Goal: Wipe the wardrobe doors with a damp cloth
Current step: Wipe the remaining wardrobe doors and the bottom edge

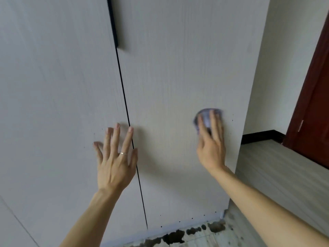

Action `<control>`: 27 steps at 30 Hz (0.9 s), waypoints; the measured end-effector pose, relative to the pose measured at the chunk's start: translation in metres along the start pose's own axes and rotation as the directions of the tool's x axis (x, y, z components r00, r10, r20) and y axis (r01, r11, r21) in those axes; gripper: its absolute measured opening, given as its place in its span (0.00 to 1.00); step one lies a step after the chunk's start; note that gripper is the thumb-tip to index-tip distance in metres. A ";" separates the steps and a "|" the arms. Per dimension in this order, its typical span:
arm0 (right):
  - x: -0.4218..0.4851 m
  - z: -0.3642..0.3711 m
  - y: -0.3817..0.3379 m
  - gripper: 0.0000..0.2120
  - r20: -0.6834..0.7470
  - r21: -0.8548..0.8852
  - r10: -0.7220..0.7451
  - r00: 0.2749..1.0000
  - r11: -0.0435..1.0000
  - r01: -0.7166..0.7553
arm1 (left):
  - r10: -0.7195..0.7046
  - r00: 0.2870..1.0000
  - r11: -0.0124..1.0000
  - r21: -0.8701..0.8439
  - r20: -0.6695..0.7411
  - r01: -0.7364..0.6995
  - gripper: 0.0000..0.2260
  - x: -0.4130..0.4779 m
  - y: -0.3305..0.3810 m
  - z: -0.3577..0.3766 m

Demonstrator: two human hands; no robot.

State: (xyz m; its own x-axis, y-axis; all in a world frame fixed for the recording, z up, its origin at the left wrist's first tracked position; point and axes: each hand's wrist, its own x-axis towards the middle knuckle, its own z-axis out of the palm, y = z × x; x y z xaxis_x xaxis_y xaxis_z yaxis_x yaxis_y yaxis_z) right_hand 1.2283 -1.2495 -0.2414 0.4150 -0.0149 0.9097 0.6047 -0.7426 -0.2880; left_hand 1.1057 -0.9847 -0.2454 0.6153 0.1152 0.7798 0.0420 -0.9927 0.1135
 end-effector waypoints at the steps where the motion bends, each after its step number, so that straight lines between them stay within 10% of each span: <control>1: 0.002 0.004 -0.008 0.27 -0.069 0.084 0.195 0.978 0.978 -0.189 | -0.022 1.000 1.000 0.004 0.020 0.021 0.29 0.003 0.006 0.002; 4: -0.021 0.025 -0.038 0.27 -0.105 0.122 0.280 0.954 0.956 -0.267 | -0.144 0.988 0.989 -0.001 0.055 0.145 0.28 0.011 0.029 0.008; 8: -0.062 0.027 -0.024 0.33 0.104 -0.058 -0.285 0.953 0.955 0.291 | -0.192 0.980 0.981 -0.014 0.051 0.193 0.29 0.009 0.035 0.010; 11: -0.024 0.001 0.015 0.32 0.173 -0.110 -0.422 0.890 0.890 0.443 | -0.206 0.978 0.978 -0.017 0.038 0.207 0.28 0.011 0.033 0.011; 17: 0.059 -0.021 0.057 0.22 -0.123 -0.003 -0.006 0.992 1.000 0.006 | -0.321 0.947 0.944 -0.079 0.016 0.321 0.29 0.014 0.058 0.024; 27: -0.077 0.004 0.075 0.30 0.000 0.036 0.263 0.965 0.964 -0.263 | -0.324 0.946 0.945 -0.045 0.009 0.324 0.32 0.010 0.061 0.023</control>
State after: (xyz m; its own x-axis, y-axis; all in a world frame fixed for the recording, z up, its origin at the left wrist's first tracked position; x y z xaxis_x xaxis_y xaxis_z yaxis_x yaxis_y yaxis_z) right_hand 1.2442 -1.3016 -0.3341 0.5593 -0.2101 0.8019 0.4984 -0.6878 -0.5278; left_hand 1.1331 -1.0451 -0.2447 0.5753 0.4301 0.6958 0.2037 -0.8991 0.3874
